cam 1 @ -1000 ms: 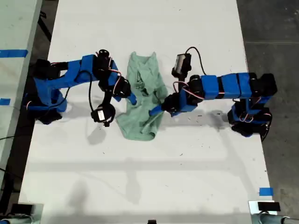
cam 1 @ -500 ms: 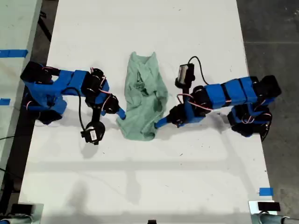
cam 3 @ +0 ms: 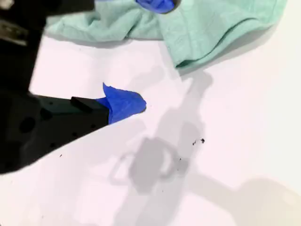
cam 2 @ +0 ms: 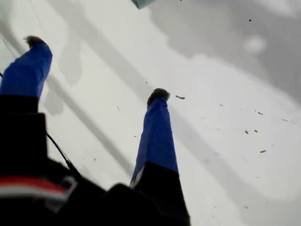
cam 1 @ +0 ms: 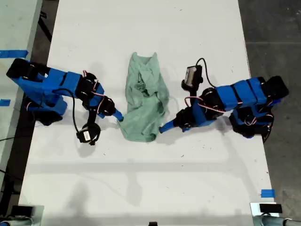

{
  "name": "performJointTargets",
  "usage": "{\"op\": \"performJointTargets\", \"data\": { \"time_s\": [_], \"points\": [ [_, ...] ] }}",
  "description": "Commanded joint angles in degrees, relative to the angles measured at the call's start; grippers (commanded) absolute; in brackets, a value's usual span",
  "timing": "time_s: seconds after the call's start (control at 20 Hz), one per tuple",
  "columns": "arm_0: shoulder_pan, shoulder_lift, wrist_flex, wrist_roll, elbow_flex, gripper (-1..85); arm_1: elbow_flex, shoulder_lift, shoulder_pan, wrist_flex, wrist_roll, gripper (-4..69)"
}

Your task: Fold tshirt

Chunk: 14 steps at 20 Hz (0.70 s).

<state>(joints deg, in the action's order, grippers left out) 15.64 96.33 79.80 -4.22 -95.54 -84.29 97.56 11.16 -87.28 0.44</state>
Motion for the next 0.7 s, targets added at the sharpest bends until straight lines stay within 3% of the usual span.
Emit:
{"op": "performJointTargets", "data": {
  "time_s": [0.0,0.2,0.35,0.5,0.6,0.65],
  "points": [
    [-5.1,-1.5,-11.9,6.5,-3.9,25.5,0.3,2.4,-2.0,2.5,-2.5,36.5],
    [-7.6,-5.5,-23.1,10.7,-9.3,25.6,-0.1,2.2,-2.7,2.5,-2.8,36.5],
    [-6.9,-7.1,-28.1,10.4,-11.9,23.5,-0.7,2.2,-3.2,2.5,-2.9,36.5],
    [-4.4,-8.0,-34.6,9.1,-14.6,11.1,-1.9,2.2,-3.7,2.9,-3.0,36.6],
    [-3.4,-9.5,-35.6,8.1,-14.8,0.3,-2.5,2.2,-3.9,3.6,-3.3,36.6],
    [-3.1,-9.6,-35.6,7.3,-14.9,0.1,-2.7,2.2,-3.9,3.9,-3.3,36.6]
  ]
}}
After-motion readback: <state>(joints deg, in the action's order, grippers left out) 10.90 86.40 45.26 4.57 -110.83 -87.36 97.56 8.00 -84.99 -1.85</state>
